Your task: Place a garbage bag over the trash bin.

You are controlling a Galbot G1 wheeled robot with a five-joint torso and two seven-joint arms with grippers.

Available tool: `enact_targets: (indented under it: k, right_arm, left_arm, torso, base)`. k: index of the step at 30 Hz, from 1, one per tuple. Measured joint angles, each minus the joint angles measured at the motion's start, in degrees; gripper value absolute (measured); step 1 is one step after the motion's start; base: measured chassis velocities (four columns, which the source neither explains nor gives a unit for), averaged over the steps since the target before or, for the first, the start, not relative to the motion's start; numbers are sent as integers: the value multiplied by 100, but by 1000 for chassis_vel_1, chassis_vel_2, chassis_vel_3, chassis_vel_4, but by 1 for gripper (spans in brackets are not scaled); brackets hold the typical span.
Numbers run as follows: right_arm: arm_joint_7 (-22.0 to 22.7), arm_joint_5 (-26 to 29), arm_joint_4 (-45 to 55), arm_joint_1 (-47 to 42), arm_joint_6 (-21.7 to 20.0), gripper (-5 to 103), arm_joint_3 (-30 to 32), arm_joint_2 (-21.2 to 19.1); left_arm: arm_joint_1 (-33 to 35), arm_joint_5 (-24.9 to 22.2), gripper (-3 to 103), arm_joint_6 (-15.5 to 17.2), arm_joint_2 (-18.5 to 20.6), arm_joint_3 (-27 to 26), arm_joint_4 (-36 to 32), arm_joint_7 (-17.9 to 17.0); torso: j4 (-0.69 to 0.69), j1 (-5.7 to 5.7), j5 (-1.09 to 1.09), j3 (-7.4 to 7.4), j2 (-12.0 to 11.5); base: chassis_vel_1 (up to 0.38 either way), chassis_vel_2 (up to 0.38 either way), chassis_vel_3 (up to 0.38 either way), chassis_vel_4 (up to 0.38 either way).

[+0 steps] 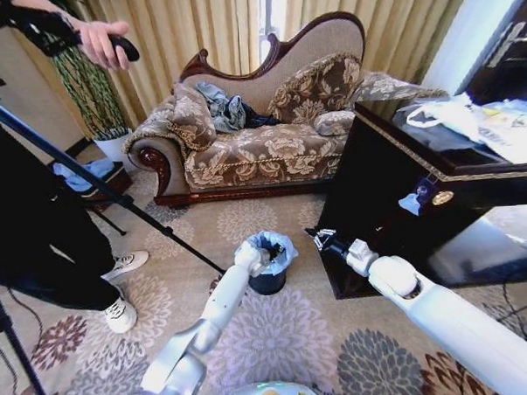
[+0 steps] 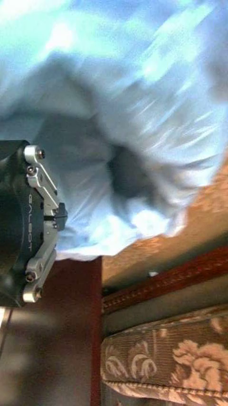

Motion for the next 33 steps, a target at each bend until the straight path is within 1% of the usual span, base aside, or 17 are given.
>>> enact_targets:
  k: [2,4,7,8,9,10,11,12,15,16,18,20,24,25,29,31,33]
  right_arm:
    - [0,-5,-36,26,8,0,-27,39]
    - [0,-9,-60,69,9,0,-66,76]
    - [0,-8,-77,139,8,0,-135,107]
    - [0,-1,-86,196,8,0,-207,128]
    - [-4,0,-89,218,8,0,-232,137]
    - [-12,1,-90,238,7,0,-256,147]
    - [-22,5,-87,261,1,0,-287,163]
    - [-22,5,-87,261,1,0,-287,163]
    - [-36,8,-73,253,-7,0,-311,155]
    - [-36,8,-73,253,-7,0,-311,155]
    - [-41,10,-72,240,-7,0,-311,131]
    - [-41,15,-66,236,-7,0,-311,120]
    - [-31,68,50,240,-54,0,-348,82]
    - [-31,68,50,240,-54,0,-348,82]
    - [-19,138,160,246,-85,0,-383,20]
    - [-19,144,164,247,-86,0,-383,14]
    - [-19,149,166,244,-86,0,-383,12]
  left_arm:
    - [21,1,0,17,143,18,-84,-94]
    - [24,15,0,19,194,28,-63,-144]
    - [20,37,0,54,215,35,17,-260]
    - [-3,34,-3,103,192,30,110,-360]
    - [-17,35,2,131,173,21,163,-390]
    - [-36,35,2,147,146,12,221,-418]
    - [-75,45,8,154,101,-5,321,-464]
    - [-75,45,8,154,101,-5,321,-464]
    - [-138,133,24,157,24,-22,467,-568]
    - [-138,133,24,157,24,-22,467,-568]
    - [-176,189,34,157,-11,-21,497,-686]
    - [-195,209,34,167,-23,-21,500,-750]
    - [-362,383,56,314,-20,82,505,-1016]
    - [-362,383,56,314,-20,82,505,-1016]
    - [-692,524,78,467,88,295,651,-968]
    - [-778,527,78,517,89,314,715,-952]
    - [-1072,527,88,647,79,398,962,-866]
  torso:
    - [0,0,-1,0,0]
    - [1,0,0,0,0]
    - [0,0,-1,0,0]
    - [-1,0,-1,0,0]
    - [-1,0,-1,0,0]
    - [0,0,-1,0,0]
    - [-1,0,-1,0,0]
    - [-1,0,-1,0,0]
    - [-1,1,-1,0,0]
    - [-1,1,-1,0,0]
    - [-2,0,-1,0,0]
    - [-2,0,-1,0,0]
    - [-1,0,1,0,0]
    - [-1,0,1,0,0]
    - [0,0,1,0,0]
    - [0,0,1,0,0]
    - [-1,1,1,0,0]
  base:
    - [0,0,0,0]
    - [0,0,0,0]
    - [0,0,0,0]
    - [0,0,0,0]
    - [0,0,0,0]
    - [0,0,0,0]
    - [0,0,0,0]
    - [0,0,0,0]
    - [0,0,0,0]
    - [0,0,0,0]
    - [0,0,0,0]
    - [0,0,0,0]
    - [0,0,0,0]
    - [0,0,0,0]
    - [0,0,0,0]
    - [0,0,0,0]
    - [0,0,0,0]
